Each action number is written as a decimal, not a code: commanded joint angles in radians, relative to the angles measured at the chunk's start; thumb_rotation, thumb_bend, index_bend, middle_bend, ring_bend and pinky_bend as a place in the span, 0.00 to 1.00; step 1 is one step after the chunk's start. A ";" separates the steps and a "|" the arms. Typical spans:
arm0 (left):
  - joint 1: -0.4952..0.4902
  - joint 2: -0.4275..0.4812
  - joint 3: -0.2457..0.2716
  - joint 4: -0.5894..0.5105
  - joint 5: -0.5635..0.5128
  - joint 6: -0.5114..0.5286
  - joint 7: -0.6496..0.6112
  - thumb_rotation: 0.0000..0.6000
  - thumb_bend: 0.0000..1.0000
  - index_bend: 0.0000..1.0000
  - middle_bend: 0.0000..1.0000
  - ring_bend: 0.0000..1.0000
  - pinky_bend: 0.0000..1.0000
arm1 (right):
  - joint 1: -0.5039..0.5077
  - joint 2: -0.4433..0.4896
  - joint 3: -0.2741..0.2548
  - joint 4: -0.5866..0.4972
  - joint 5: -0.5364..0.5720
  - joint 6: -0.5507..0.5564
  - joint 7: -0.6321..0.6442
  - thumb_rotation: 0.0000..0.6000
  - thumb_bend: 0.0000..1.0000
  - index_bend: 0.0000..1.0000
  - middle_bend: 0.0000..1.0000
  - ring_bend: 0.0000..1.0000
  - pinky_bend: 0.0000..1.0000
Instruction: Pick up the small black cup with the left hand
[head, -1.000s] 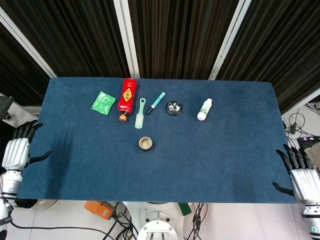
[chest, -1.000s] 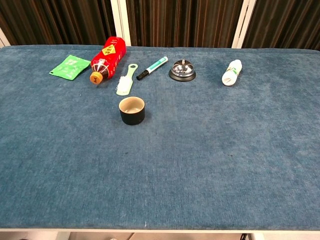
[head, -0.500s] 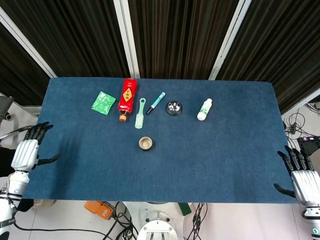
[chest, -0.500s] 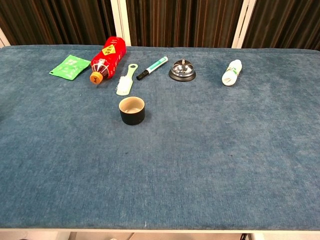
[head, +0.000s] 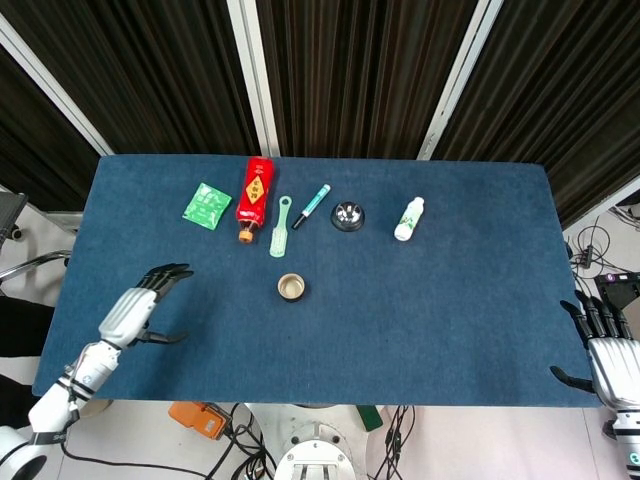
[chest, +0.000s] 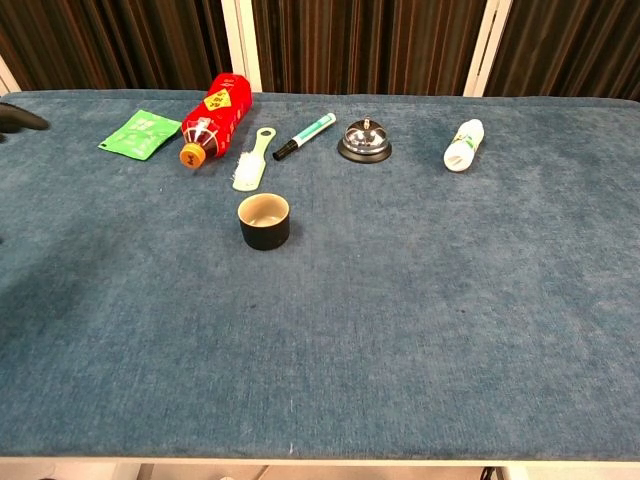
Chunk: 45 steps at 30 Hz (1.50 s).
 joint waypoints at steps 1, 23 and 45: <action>-0.040 -0.035 -0.013 -0.010 -0.007 -0.039 -0.017 1.00 0.13 0.12 0.06 0.00 0.07 | 0.000 0.001 -0.001 -0.001 0.000 -0.002 0.002 1.00 0.20 0.18 0.06 0.01 0.06; -0.230 -0.326 -0.080 0.187 -0.138 -0.233 0.019 1.00 0.13 0.12 0.08 0.00 0.07 | -0.002 0.014 -0.005 -0.003 0.001 -0.010 0.033 1.00 0.20 0.19 0.06 0.01 0.06; -0.364 -0.444 -0.145 0.235 -0.263 -0.380 0.114 1.00 0.13 0.17 0.19 0.00 0.07 | 0.002 0.023 -0.006 -0.005 0.001 -0.020 0.042 1.00 0.20 0.19 0.06 0.01 0.06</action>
